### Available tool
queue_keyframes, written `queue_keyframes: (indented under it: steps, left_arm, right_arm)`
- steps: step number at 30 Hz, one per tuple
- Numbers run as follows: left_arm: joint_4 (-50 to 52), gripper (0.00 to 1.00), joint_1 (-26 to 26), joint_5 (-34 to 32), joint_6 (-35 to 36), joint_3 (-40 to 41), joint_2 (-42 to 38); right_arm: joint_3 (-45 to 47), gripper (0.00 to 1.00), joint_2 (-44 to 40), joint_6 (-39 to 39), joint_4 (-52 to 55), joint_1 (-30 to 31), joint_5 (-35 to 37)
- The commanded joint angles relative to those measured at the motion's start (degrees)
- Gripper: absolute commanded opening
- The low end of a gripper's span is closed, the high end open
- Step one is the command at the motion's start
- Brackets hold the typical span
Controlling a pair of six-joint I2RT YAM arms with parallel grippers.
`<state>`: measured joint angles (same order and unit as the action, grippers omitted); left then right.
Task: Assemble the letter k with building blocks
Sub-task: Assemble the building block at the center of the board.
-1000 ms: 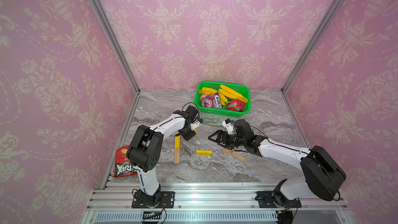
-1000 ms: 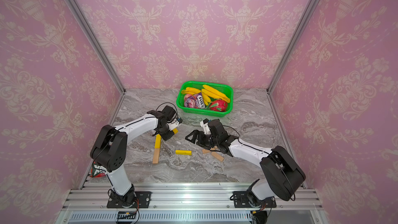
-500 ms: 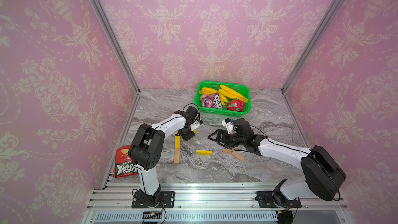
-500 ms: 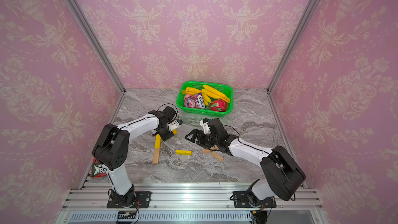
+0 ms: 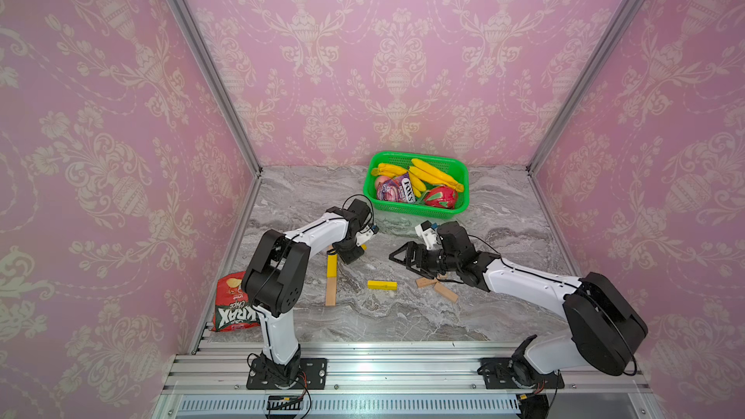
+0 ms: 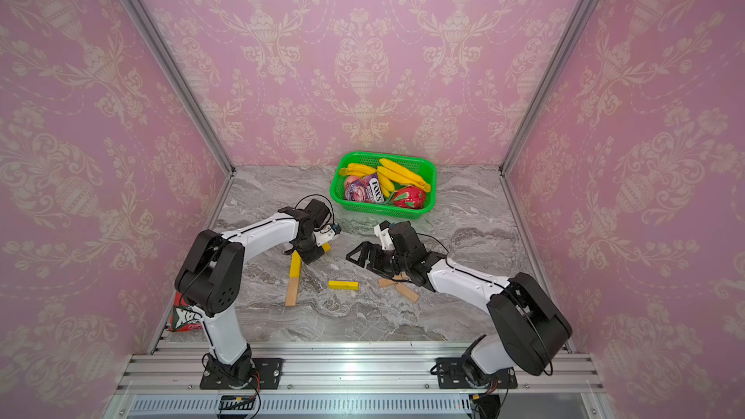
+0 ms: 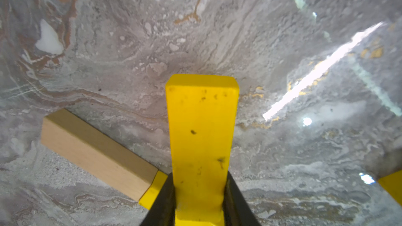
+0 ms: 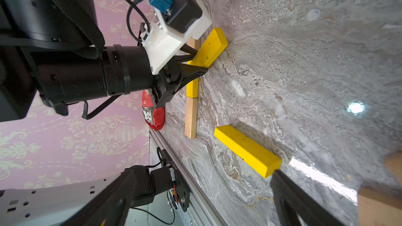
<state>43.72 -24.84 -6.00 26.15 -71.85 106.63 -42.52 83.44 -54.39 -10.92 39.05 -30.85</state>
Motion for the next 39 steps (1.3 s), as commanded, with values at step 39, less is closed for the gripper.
queue_keyframes:
  steps: [39]
  left_arm:
    - [-1.1, 0.35, 1.0, -0.6, -0.2, 1.5, 2.0]
  right_arm:
    - [-0.6, 1.00, -1.0, 0.8, 1.9, 0.3, 0.1]
